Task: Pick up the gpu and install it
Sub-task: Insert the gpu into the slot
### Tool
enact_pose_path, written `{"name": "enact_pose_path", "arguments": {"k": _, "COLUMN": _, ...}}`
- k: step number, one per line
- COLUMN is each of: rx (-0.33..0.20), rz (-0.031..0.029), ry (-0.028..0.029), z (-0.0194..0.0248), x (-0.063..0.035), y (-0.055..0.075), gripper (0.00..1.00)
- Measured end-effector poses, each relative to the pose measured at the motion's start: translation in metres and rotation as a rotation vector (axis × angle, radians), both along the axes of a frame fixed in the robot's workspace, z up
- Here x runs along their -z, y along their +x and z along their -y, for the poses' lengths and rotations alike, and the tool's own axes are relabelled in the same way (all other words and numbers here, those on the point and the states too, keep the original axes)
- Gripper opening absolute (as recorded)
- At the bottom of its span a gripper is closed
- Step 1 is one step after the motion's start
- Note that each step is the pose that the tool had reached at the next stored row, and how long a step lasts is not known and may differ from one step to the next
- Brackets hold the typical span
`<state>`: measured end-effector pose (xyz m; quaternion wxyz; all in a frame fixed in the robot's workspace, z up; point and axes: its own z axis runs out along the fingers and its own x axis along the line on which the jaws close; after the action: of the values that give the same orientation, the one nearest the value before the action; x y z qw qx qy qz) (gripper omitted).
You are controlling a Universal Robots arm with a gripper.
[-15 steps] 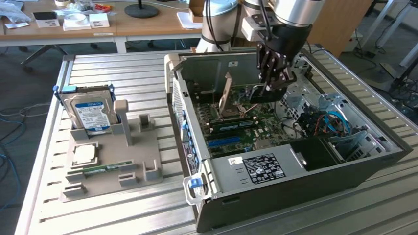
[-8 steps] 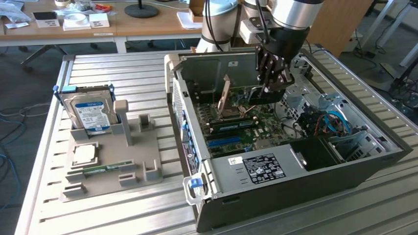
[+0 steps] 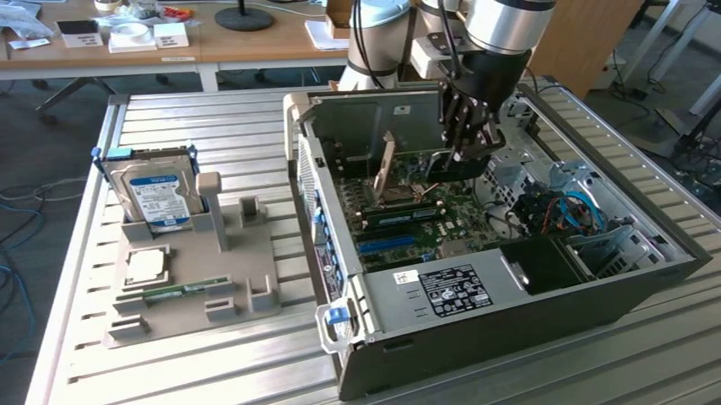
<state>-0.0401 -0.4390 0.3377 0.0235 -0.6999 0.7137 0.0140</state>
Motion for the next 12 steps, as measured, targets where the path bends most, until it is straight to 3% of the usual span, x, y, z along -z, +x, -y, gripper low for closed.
{"name": "enact_pose_path", "arguments": {"k": 12, "rx": 0.000, "rz": 0.0001, "ry": -0.0002, "z": 0.0000, "x": 0.0029, "y": -0.0023, "gripper": 0.26}}
